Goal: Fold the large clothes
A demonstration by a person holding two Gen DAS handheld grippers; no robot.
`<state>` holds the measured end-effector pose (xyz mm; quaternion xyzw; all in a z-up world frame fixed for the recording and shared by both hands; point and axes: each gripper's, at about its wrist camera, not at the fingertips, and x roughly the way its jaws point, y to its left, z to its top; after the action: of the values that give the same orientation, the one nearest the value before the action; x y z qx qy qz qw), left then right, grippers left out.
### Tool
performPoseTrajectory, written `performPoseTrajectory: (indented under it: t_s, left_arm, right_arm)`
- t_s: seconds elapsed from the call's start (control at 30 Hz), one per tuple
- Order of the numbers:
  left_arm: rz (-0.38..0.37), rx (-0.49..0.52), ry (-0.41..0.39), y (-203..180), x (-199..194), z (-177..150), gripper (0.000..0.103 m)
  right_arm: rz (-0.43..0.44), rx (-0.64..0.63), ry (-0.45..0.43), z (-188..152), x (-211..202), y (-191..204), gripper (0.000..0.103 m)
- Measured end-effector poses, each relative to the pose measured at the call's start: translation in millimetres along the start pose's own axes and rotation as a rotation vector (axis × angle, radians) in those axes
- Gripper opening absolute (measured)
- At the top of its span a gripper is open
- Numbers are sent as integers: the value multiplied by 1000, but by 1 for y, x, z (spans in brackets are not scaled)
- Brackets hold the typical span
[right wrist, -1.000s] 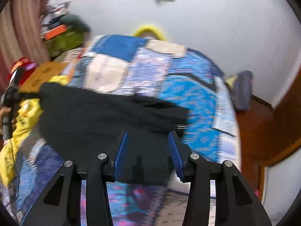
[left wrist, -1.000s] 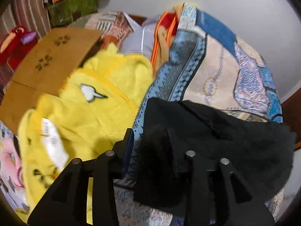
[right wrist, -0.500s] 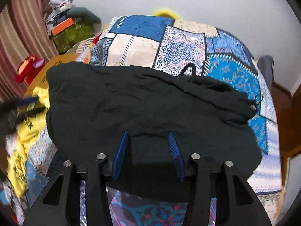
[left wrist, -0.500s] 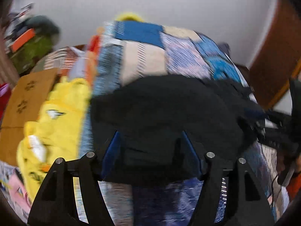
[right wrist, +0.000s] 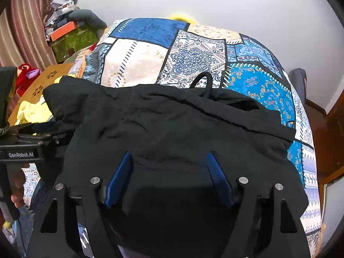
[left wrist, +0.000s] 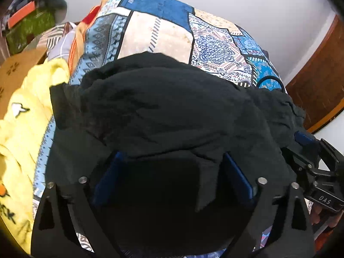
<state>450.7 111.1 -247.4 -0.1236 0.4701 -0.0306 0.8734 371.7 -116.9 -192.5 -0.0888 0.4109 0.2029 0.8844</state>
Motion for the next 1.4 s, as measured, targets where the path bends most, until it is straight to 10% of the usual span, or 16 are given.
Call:
performPoseTrajectory:
  t_s: [0.37,0.67,1.1,1.4]
  left_arm:
    - [32,-17,-43,10,-42,-19,96]
    - [-83,-316,-87,84,-96,-62,96]
    - [-430,-712,11,127,-41,-116,96]
    - [-407,-734,-66,125,-9,-92,102]
  right_arm:
    - [-11,14,39,-3,-29,1,70]
    - [132,28,32,-8,-62,21,70]
    - [36,24,70,-13,-17,31,71]
    - [36,-18,49,-13,-11,29,73]
